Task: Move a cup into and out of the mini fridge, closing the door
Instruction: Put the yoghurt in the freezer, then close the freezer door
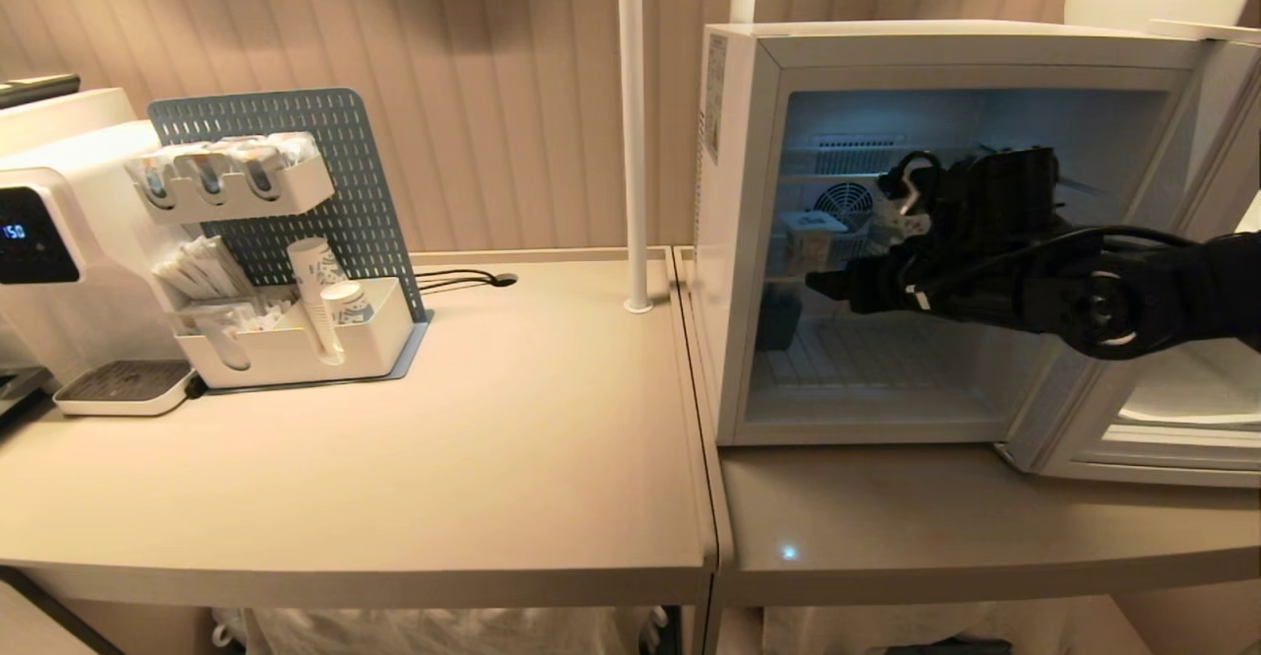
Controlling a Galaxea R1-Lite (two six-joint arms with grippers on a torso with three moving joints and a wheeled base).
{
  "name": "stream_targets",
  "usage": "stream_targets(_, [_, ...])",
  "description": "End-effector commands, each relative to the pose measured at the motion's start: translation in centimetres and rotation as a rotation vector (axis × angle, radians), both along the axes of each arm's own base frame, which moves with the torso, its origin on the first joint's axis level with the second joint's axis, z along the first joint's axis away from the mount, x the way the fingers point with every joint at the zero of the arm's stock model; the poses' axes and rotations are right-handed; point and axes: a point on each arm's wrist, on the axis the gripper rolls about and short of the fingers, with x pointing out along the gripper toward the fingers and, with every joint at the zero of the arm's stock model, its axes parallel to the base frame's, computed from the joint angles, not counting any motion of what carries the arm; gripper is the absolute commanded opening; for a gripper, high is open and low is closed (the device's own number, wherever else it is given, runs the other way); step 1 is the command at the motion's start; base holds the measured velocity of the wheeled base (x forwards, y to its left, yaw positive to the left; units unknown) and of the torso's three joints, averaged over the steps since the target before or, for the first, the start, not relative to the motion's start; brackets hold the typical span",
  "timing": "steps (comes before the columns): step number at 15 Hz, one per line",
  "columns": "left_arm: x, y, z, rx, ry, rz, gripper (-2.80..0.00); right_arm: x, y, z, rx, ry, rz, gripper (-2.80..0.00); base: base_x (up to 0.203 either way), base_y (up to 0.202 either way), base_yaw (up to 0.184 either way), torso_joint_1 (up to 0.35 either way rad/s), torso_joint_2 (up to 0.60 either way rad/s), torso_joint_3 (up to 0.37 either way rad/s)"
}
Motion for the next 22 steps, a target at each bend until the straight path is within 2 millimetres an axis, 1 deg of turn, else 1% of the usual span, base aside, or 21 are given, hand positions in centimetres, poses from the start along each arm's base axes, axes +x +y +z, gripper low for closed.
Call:
stream_targets(1, [0.0,0.0,0.0,-0.001,-0.002,0.0,-2.8,-3.0,-0.5,2.1,0.001,-0.046,0.014,0.0,0.0,0.0,0.0,0.0,0.0,0.0])
stream_targets(2, [0.0,0.0,0.0,-0.001,-0.002,0.0,-2.8,-4.4,-0.7,2.1,-0.013,-0.051,0.027,0.0,0.0,0.0,0.0,0.0,0.0,0.0])
stream_targets(3, [0.0,0.0,0.0,-0.001,-0.002,0.0,-2.8,-6.1,-0.9,2.2,-0.024,-0.057,0.04,-2.8,0.0,0.0,0.0,0.0,0.0,0.0])
stream_targets(6, [0.0,0.0,0.0,-0.002,-0.002,0.0,-2.8,-11.6,-2.1,3.7,-0.012,-0.132,0.054,-2.8,0.0,0.0,0.0,0.0,0.0,0.0])
stream_targets(7, [0.0,0.0,0.0,-0.002,-0.002,0.0,-2.8,-13.3,-2.6,4.2,-0.006,-0.161,0.044,-2.8,0.0,0.0,0.0,0.0,0.0,0.0])
stream_targets(8, [0.0,0.0,0.0,-0.002,-0.002,0.0,-2.8,-15.3,-3.3,5.1,-0.007,-0.203,-0.003,-2.8,0.0,0.0,0.0,0.0,0.0,0.0])
stream_targets(9, [0.0,0.0,0.0,-0.002,-0.002,0.0,-2.8,-17.1,-4.2,5.8,-0.03,-0.245,-0.13,-2.8,0.0,0.0,0.0,0.0,0.0,0.0])
stream_targets(11, [0.0,0.0,0.0,-0.002,-0.002,0.0,-2.8,-21.2,-6.2,7.1,-0.071,-0.329,-0.451,-2.8,0.0,0.0,0.0,0.0,0.0,0.0])
stream_targets(13, [0.0,0.0,0.0,-0.004,-0.002,0.0,-2.8,-25.6,-8.1,7.5,-0.075,-0.395,-0.692,-2.8,0.0,0.0,0.0,0.0,0.0,0.0])
stream_targets(14, [0.0,0.0,0.0,-0.004,-0.002,0.0,-2.8,-28.0,-9.1,7.3,-0.069,-0.425,-0.793,-2.8,0.0,0.0,0.0,0.0,0.0,0.0])
stream_targets(16, [0.0,0.0,0.0,-0.005,-0.002,0.0,-2.8,-32.5,-11.1,6.1,-0.063,-0.48,-0.973,-2.8,0.0,0.0,0.0,0.0,0.0,0.0])
stream_targets(18, [0.0,0.0,0.0,-0.005,-0.002,0.0,-2.8,-37.1,-12.1,3.8,-0.049,-0.54,-1.073,-2.8,0.0,0.0,0.0,0.0,0.0,0.0])
stream_targets(19, [0.0,0.0,0.0,-0.005,-0.002,0.0,-2.8,-39.1,-12.2,2.3,-0.028,-0.585,-1.052,-2.8,0.0,0.0,0.0,0.0,0.0,0.0])
stream_targets(20, [0.0,0.0,0.0,-0.004,-0.002,0.0,-2.8,-40.7,-12.1,0.7,-0.001,-0.643,-0.959,-2.8,0.0,0.0,0.0,0.0,0.0,0.0])
stream_targets(21, [0.0,0.0,0.0,-0.004,-0.003,0.0,-2.8,-42.0,-11.8,-1.0,0.024,-0.703,-0.842,-2.8,0.0,0.0,0.0,0.0,0.0,0.0])
stream_targets(22, [0.0,0.0,0.0,-0.004,-0.003,0.0,-2.8,-42.4,-11.6,-2.9,0.031,-0.727,-0.752,-2.8,0.0,0.0,0.0,0.0,0.0,0.0])
